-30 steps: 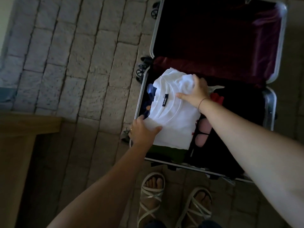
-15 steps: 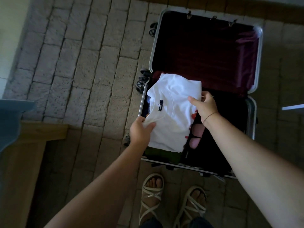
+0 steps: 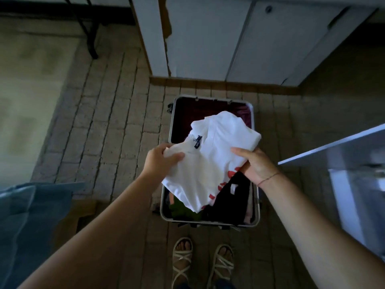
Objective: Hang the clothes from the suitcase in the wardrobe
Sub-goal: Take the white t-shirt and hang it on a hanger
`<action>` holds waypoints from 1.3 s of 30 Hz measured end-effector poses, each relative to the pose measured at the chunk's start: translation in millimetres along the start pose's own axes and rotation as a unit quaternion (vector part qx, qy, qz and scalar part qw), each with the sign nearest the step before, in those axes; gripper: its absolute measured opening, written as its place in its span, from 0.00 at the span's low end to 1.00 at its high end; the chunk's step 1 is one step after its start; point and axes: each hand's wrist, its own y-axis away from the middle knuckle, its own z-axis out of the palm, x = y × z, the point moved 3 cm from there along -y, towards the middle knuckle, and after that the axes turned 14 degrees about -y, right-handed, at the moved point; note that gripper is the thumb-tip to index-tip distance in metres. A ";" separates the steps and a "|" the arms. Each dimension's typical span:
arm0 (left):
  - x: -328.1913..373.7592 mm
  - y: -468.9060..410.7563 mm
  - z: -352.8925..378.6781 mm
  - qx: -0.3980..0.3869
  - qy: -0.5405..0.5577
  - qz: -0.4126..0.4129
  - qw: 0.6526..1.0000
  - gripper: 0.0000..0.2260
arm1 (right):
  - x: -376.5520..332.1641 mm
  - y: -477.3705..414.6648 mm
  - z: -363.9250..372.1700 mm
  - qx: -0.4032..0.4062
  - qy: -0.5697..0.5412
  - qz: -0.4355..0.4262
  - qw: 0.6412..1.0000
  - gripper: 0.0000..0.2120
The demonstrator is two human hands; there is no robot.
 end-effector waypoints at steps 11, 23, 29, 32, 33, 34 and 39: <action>278.7 108.4 -133.3 -0.067 -0.088 0.309 0.945 0.05 | -200.0 192.1 73.3 0.093 0.131 -0.195 0.968 0.52; 529.8 276.6 -128.1 -0.159 -0.099 0.582 0.791 0.05 | -376.0 416.4 66.7 0.250 0.178 -0.476 0.824 0.20; 601.5 365.1 -56.3 -0.222 -0.071 0.637 0.735 0.03 | -408.5 516.4 15.5 0.354 0.135 -0.531 0.758 0.13; 627.1 397.3 -11.0 -0.232 -0.062 0.654 0.718 0.03 | -420.2 561.6 -17.1 0.384 0.098 -0.576 0.715 0.11; 633.8 407.5 5.1 -0.239 -0.064 0.656 0.713 0.03 | -423.8 575.4 -28.3 0.388 0.086 -0.589 0.703 0.10; 639.8 416.4 20.8 -0.246 -0.069 0.658 0.708 0.02 | -427.4 588.1 -39.6 0.393 0.073 -0.597 0.696 0.09; 663.2 448.8 96.0 -0.283 -0.093 0.661 0.689 0.10 | -450.3 637.3 -108.6 0.411 0.041 -0.618 0.669 0.16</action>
